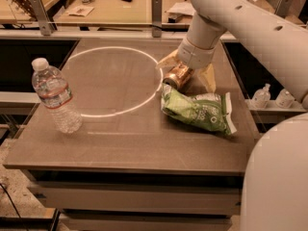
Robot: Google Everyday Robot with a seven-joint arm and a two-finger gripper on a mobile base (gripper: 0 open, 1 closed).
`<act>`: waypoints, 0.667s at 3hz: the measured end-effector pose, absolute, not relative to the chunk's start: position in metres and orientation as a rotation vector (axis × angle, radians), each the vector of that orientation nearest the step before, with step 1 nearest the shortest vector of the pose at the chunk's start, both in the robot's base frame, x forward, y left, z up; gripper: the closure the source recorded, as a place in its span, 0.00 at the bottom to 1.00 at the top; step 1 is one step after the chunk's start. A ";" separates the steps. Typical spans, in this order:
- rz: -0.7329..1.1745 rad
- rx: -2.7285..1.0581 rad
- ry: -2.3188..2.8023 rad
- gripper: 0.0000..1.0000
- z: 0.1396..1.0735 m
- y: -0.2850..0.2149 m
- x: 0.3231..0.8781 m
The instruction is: Knock orange can over
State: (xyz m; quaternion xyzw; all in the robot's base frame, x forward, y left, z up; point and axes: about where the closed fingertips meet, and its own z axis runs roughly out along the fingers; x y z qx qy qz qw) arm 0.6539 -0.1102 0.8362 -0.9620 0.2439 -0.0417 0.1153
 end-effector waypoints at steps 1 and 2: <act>-0.067 -2.756 0.659 0.00 0.853 -0.102 0.651; -0.053 -2.662 0.605 0.00 0.884 -0.083 0.651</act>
Offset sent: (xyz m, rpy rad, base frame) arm -0.0021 0.0059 0.0122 0.0591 0.0102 0.0251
